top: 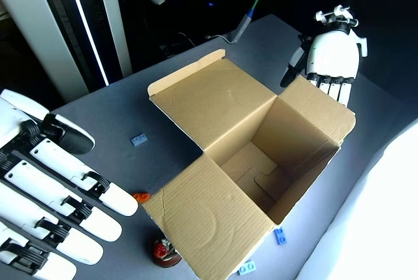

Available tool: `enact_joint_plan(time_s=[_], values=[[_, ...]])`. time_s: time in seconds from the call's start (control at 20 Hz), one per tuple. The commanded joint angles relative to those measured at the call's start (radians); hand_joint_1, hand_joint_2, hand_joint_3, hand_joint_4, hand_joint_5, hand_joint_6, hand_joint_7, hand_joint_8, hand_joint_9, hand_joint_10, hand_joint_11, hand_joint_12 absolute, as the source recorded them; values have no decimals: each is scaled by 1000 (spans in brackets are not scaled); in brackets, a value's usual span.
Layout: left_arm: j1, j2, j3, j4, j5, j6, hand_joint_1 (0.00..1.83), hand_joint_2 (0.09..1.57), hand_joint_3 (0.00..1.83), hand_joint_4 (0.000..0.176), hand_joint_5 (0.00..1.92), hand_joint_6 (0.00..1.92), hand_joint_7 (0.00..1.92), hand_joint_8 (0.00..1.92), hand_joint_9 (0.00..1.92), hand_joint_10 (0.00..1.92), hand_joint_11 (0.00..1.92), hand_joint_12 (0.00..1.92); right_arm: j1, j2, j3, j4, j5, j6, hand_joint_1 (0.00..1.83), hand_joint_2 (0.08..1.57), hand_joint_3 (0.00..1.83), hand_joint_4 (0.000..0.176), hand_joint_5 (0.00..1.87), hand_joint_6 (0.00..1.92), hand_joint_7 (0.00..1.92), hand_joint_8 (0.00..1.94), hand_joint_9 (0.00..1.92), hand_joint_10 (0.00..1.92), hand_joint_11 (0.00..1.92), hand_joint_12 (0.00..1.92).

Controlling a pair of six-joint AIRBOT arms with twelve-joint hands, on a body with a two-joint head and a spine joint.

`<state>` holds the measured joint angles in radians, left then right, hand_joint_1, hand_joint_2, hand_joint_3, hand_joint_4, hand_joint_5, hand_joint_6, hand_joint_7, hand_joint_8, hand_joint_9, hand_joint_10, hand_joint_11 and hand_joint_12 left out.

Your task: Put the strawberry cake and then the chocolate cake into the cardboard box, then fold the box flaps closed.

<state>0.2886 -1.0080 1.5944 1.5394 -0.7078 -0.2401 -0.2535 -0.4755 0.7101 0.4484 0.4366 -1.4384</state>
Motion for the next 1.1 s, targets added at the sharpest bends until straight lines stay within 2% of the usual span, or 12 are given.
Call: enact_joint_plan(time_s=[0.0, 0.1, 0.35, 0.5, 0.6, 0.7, 0.8, 0.95, 1.05], values=[[-12, 11, 1, -49, 2, -5, 1004, 879, 0, 78, 26, 0, 39, 0, 54, 0, 0, 385, 13, 14, 2, -11, 114, 3, 659, 1005, 0, 0, 123, 1, 175, 1, 172, 22, 0, 681], [-10, 8, -15, -5, 38, -48, 1060, 875, 0, 75, 35, 3, 33, 0, 40, 0, 0, 341, 14, 13, 2, -11, 113, 3, 690, 995, 0, 2, 136, 5, 182, 1, 181, 20, 0, 748], [15, -7, -40, 17, 101, -82, 1106, 908, 3, 67, 34, 1, 1, 0, 0, 0, 0, 192, 14, 13, 2, -11, 109, 3, 679, 1005, 3, 3, 114, 0, 164, 0, 162, 5, 0, 624], [27, -28, -22, 38, 143, -105, 1104, 887, 0, 71, 27, 0, 0, 0, 0, 0, 0, 206, 14, 13, 2, -11, 109, 3, 682, 1002, 1, 0, 121, 3, 173, 4, 166, 6, 0, 627], [35, -51, 6, 46, 160, -125, 1137, 880, 0, 68, 33, 5, 0, 0, 0, 0, 0, 132, 14, 13, 2, -11, 109, 3, 701, 1005, 1, 0, 104, 0, 179, 4, 167, 6, 0, 603], [44, -70, 32, 47, 166, -142, 1166, 871, 0, 72, 37, 5, 0, 0, 0, 0, 0, 123, 14, 13, 2, -11, 109, 3, 708, 1007, 2, 0, 101, 3, 175, 1, 163, 3, 0, 595], [57, -83, 46, 47, 173, -145, 1165, 860, 0, 74, 36, 2, 0, 0, 0, 0, 0, 179, 14, 13, 2, -11, 109, 3, 689, 995, 0, 0, 117, 8, 185, 2, 170, 5, 0, 665], [63, -86, 48, 41, 200, -143, 1158, 867, 0, 75, 32, 0, 0, 0, 0, 0, 0, 161, 14, 13, 2, -11, 109, 3, 681, 1003, 1, 0, 113, 4, 192, 5, 181, 8, 0, 706], [61, -87, 46, 38, 253, -94, 1141, 895, 8, 75, 39, 1, 0, 0, 0, 0, 0, 162, 14, 13, 2, -11, 109, 3, 684, 1003, 1, 0, 112, 2, 184, 0, 183, 7, 0, 688]])
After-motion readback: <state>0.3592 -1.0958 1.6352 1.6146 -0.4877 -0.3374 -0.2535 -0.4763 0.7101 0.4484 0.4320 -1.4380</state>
